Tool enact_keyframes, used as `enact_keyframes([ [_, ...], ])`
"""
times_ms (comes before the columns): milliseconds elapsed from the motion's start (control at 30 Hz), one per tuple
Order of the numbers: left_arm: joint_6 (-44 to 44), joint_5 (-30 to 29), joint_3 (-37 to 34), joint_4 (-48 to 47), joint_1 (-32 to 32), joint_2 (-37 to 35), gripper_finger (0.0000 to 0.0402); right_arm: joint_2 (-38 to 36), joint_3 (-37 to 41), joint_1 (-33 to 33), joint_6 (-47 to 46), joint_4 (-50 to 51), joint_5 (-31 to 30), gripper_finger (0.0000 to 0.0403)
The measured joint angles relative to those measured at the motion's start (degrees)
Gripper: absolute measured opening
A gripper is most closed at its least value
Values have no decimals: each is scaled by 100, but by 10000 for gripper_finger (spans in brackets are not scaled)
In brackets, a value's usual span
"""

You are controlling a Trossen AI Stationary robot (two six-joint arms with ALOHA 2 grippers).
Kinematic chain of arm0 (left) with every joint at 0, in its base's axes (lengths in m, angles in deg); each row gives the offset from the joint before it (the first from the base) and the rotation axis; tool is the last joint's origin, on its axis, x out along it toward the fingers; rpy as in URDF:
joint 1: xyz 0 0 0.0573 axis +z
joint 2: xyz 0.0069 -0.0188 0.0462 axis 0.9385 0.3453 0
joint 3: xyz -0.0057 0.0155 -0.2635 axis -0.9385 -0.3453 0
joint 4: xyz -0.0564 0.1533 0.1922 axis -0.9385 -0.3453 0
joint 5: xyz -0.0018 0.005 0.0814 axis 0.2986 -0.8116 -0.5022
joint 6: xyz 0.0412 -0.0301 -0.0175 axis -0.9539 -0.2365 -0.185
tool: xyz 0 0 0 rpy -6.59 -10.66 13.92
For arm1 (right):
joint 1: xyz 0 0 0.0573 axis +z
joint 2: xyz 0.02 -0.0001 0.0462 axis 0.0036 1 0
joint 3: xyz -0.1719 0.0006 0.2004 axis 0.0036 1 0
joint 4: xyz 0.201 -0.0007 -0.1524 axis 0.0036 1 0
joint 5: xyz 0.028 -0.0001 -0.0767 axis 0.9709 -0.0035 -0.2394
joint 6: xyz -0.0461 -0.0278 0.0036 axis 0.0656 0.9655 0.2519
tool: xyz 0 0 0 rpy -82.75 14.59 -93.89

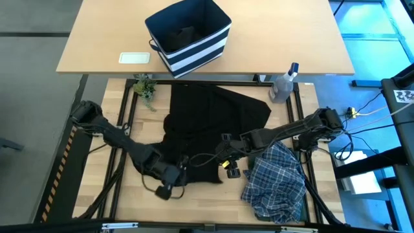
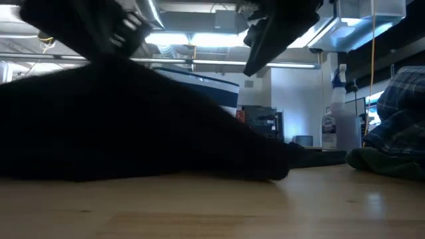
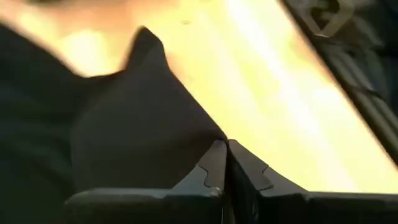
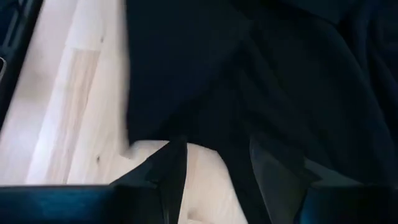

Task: Fold Laundry from Bin
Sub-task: Fold the black shirt

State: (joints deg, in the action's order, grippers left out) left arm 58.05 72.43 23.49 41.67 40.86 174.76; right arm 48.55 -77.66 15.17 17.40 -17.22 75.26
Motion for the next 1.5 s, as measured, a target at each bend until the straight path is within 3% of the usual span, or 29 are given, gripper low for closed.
enact_keyframes([
  [233, 36, 149, 7, 473, -614, 152, 7, -9, 0, 0, -1, 1, -33, 175],
  [500, 4, 170, 9, 1601, -916, 588, 45, -9, 0, 0, -6, -179, -33, 175],
  [700, 48, -231, 9, 1539, -883, 602, 79, 57, 0, 0, -8, -287, 56, 175],
  [933, 778, -772, 11, 615, -695, 697, 93, 79, 0, 2, -8, -290, -2, 175],
  [1200, 801, -778, 9, 451, -408, 1348, 94, 376, -2, -69, 9, -313, -1071, 173],
  [1333, 837, -781, 9, 263, -274, 1415, 94, 684, -2, -238, 7, -311, -808, 144],
  [1500, 862, -837, 9, 154, -239, 1171, 94, 1139, 4, -469, 12, -307, -521, 63],
])
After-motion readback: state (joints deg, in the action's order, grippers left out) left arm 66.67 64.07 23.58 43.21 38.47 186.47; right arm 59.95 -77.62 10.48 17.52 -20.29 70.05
